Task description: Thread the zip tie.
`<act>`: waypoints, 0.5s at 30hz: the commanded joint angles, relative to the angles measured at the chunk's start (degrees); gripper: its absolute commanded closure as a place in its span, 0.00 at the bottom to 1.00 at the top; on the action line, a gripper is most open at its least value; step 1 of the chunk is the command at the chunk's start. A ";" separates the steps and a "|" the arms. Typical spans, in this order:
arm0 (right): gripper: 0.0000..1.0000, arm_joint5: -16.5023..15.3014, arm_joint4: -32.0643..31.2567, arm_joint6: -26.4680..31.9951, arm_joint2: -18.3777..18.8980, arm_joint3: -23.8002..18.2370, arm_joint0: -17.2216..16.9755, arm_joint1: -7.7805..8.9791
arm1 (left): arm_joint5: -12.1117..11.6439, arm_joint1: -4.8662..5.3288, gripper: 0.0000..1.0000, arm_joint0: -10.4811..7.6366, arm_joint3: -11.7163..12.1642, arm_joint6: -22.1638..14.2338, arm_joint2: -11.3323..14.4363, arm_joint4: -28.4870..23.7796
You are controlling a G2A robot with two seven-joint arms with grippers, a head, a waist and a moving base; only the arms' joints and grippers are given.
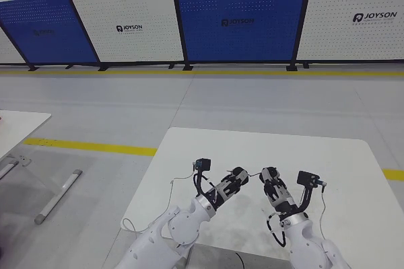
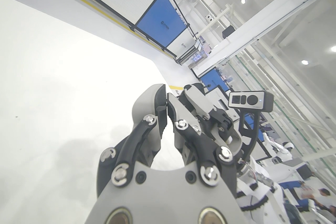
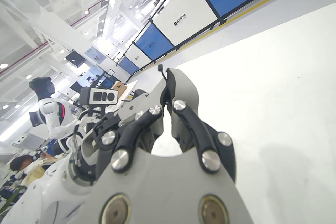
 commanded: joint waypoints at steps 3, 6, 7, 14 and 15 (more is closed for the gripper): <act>1.00 -0.31 0.55 -1.07 0.24 -0.30 -0.33 -0.03 | -1.86 0.00 1.00 0.24 -0.14 -0.07 -0.50 -1.75; 1.00 -0.81 0.88 -1.13 0.58 -0.85 -0.87 0.04 | -2.26 0.03 1.00 0.66 -0.51 0.32 -0.74 -1.78; 1.00 -0.91 0.96 -1.01 0.67 -0.95 -0.98 0.06 | -2.31 0.02 1.00 0.73 -0.55 0.41 -0.77 -1.78; 1.00 -0.44 1.84 -1.43 0.85 -0.81 -1.21 0.01 | -2.58 -0.08 1.00 0.89 -0.21 1.02 -0.86 -2.03; 1.00 -0.42 1.87 -1.46 0.85 -0.75 -1.19 0.01 | -2.58 -0.09 1.00 0.88 -0.09 1.04 -0.84 -1.99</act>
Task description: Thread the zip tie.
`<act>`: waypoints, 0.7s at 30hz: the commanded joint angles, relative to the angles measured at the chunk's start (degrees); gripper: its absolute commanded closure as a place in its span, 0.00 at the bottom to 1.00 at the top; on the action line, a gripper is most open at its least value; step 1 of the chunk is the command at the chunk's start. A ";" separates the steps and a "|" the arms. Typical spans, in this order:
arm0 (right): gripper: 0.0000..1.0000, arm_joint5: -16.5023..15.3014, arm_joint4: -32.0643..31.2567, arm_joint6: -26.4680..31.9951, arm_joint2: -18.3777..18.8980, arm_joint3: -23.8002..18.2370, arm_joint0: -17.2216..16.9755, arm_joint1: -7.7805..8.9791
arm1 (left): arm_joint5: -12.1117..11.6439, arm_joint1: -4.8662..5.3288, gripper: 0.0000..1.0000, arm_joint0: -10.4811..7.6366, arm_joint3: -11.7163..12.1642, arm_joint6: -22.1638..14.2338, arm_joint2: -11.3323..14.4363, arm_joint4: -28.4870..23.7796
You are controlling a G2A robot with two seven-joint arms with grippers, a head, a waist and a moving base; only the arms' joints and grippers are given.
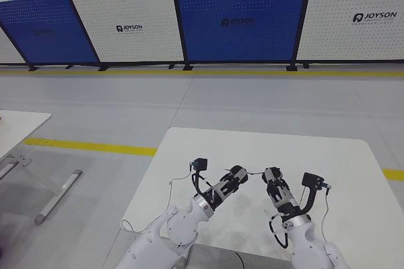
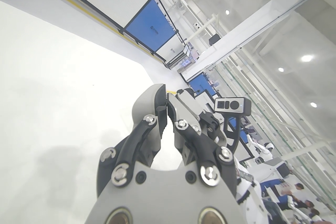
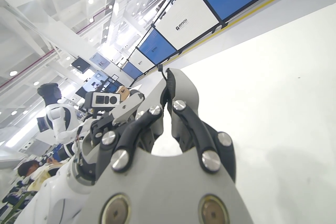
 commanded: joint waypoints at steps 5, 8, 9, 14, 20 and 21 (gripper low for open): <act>1.00 0.11 0.01 -0.27 -0.05 0.15 -0.08 -0.03 | 0.27 -0.12 1.00 -0.17 0.47 0.27 0.29 0.45; 1.00 0.15 -0.39 -0.18 -0.15 0.29 -0.14 -0.01 | 0.42 -0.17 1.00 -0.22 0.47 0.44 0.39 0.85; 1.00 0.21 -0.52 -0.09 -0.20 0.40 -0.12 -0.01 | 0.45 -0.18 1.00 -0.21 0.46 0.49 0.41 0.93; 1.00 0.69 -0.91 0.42 -0.67 0.87 0.25 -0.07 | 0.15 -0.24 1.00 -0.15 0.41 0.47 0.55 1.18; 0.75 0.68 -0.28 0.32 -0.52 0.90 0.26 -0.10 | 0.51 -0.30 1.00 -0.25 0.63 0.82 0.50 1.87; 0.74 0.68 -0.26 0.25 -0.42 0.87 0.18 -0.09 | 0.62 -0.32 1.00 -0.27 0.67 0.95 0.54 2.04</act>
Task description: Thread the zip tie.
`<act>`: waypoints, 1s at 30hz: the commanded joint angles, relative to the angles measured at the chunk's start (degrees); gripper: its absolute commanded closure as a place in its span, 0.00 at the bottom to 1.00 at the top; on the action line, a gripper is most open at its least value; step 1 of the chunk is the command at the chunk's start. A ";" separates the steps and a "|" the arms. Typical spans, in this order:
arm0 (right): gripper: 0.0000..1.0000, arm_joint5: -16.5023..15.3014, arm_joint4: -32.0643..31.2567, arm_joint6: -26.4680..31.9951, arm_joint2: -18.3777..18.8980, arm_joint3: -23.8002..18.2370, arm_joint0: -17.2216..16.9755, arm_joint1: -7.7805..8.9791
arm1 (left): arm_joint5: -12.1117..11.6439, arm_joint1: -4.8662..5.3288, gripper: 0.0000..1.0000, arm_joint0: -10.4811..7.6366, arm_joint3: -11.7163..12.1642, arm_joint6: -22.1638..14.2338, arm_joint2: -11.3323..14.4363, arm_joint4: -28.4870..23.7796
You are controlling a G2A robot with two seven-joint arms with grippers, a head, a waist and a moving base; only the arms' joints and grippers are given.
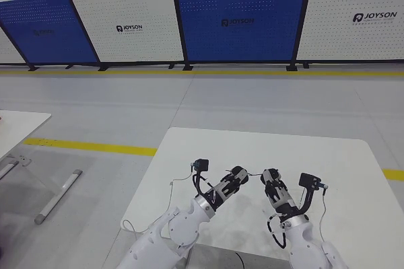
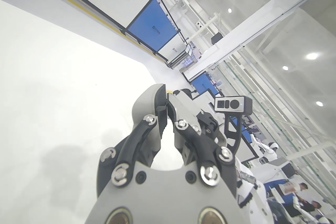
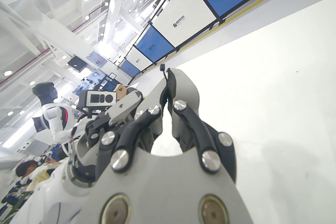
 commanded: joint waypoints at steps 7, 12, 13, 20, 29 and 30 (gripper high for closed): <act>0.74 -0.43 -0.57 -0.85 0.33 -0.53 -0.82 0.08 | 0.79 -0.15 1.00 -0.25 0.57 0.83 0.14 1.03; 0.83 -0.42 -2.51 -1.01 -0.22 -0.58 -1.21 0.13 | 0.86 -0.22 1.00 -0.18 0.51 1.16 0.08 1.15; 0.85 -0.41 -2.74 -0.96 -0.34 -0.55 -1.22 0.13 | 0.87 -0.22 1.00 -0.14 0.46 1.20 0.04 1.18; 0.82 -0.86 -3.82 0.06 -0.80 -0.58 -1.17 0.20 | 0.89 -0.26 1.00 0.11 0.22 1.37 -0.11 1.58; 0.91 -1.16 -4.07 0.52 -0.60 -0.81 -1.26 0.30 | 1.11 -0.36 1.00 0.29 -0.24 1.53 0.00 2.18; 0.93 -1.21 -4.02 0.42 -0.51 -0.87 -1.27 0.31 | 1.19 -0.37 1.00 0.29 -0.28 1.52 0.03 2.30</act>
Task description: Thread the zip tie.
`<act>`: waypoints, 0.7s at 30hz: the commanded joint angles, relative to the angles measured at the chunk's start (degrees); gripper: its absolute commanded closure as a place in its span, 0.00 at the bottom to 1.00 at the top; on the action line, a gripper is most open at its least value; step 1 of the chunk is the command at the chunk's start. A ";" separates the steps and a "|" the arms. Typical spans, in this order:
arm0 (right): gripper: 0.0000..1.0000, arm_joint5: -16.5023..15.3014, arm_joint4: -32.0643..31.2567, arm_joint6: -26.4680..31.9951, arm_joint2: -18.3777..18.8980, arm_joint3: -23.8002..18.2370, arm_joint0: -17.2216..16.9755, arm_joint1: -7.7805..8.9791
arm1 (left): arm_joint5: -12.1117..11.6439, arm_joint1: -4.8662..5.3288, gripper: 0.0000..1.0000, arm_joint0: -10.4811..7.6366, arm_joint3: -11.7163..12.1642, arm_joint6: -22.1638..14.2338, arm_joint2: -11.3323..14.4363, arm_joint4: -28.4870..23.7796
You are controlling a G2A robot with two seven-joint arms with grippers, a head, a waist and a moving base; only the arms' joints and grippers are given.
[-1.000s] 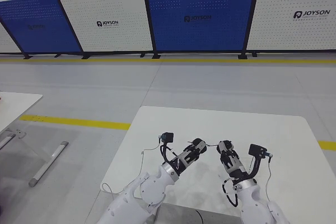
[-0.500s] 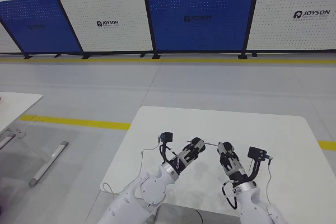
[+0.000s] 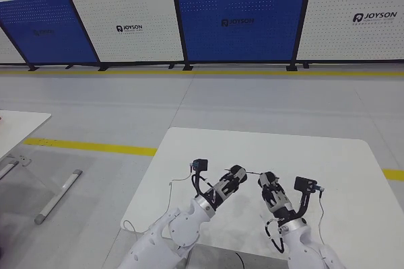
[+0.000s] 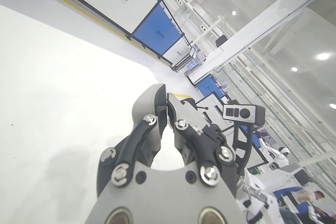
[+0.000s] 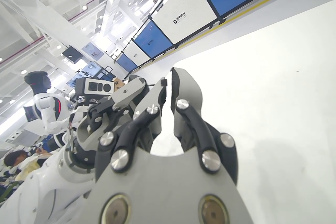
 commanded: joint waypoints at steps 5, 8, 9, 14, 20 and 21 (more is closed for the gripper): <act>1.00 -0.20 0.02 0.11 0.43 -0.32 -0.07 0.08 | -0.04 -0.03 1.00 -0.01 -0.53 -0.60 0.35 1.02; 1.00 -0.42 -0.67 0.92 0.23 -0.19 0.08 0.14 | -0.24 -0.06 1.00 -0.11 -0.84 -1.30 0.89 1.90; 1.00 -0.44 -0.79 1.05 0.18 -0.19 0.10 0.15 | -0.16 -0.08 1.00 -0.13 -0.92 -1.33 1.01 1.99; 1.00 -0.48 -0.83 1.27 0.24 -0.50 0.04 0.20 | 0.28 -0.19 1.00 -0.28 -1.00 -1.04 1.10 1.82; 1.00 -0.72 -1.01 1.11 0.94 -1.08 -0.44 0.35 | 1.29 -0.20 0.55 -0.43 -1.02 -1.97 1.12 2.30; 1.00 -0.75 -1.03 1.04 1.02 -1.16 -0.51 0.37 | 1.36 -0.22 0.52 -0.42 -1.02 -1.98 1.22 2.41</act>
